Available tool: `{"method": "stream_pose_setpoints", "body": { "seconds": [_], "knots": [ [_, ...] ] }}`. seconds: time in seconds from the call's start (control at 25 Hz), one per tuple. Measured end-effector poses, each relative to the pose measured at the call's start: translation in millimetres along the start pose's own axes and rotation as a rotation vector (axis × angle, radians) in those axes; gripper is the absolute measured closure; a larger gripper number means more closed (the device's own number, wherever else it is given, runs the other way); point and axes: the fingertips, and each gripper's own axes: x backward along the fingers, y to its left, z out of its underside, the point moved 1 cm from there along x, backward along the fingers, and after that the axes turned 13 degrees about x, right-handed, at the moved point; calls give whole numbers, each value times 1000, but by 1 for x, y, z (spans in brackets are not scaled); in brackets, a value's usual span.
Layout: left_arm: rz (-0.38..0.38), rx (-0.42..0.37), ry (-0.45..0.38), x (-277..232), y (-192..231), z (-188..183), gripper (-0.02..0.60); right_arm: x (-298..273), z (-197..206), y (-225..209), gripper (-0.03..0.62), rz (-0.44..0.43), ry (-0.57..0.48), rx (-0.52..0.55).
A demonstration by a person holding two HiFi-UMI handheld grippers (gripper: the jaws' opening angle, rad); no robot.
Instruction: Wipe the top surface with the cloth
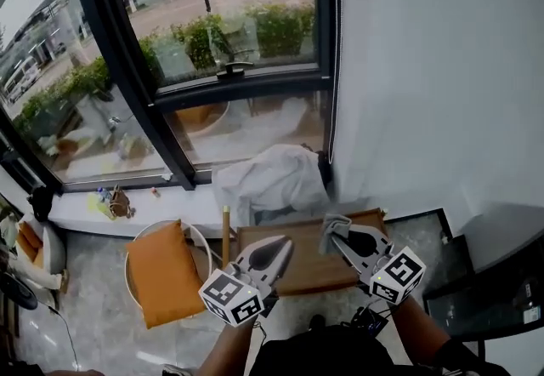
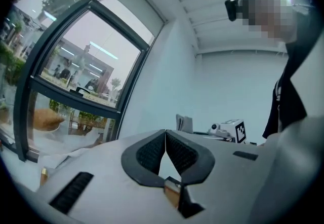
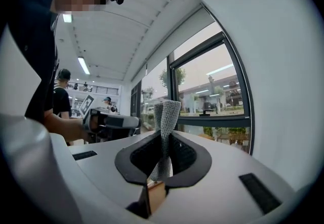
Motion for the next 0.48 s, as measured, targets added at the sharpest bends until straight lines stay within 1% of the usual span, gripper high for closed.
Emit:
{"method": "stream_pose_setpoints", "body": {
  "seconds": [0.08, 0.2, 0.36, 0.48],
  "knots": [
    [30, -3, -11, 12, -10, -4, 569, 9, 7, 10, 557, 4, 14, -51],
    [42, 1, -12, 37, -19, -1, 568, 21, 9, 30, 557, 20, 30, -95],
    [30, 31, 2, 86, -34, 16, 569, 34, -6, 70, 557, 14, -17, -133],
    [7, 60, 16, 125, -33, 38, 568, 35, 4, 99, 557, 34, 16, -151]
  ]
}}
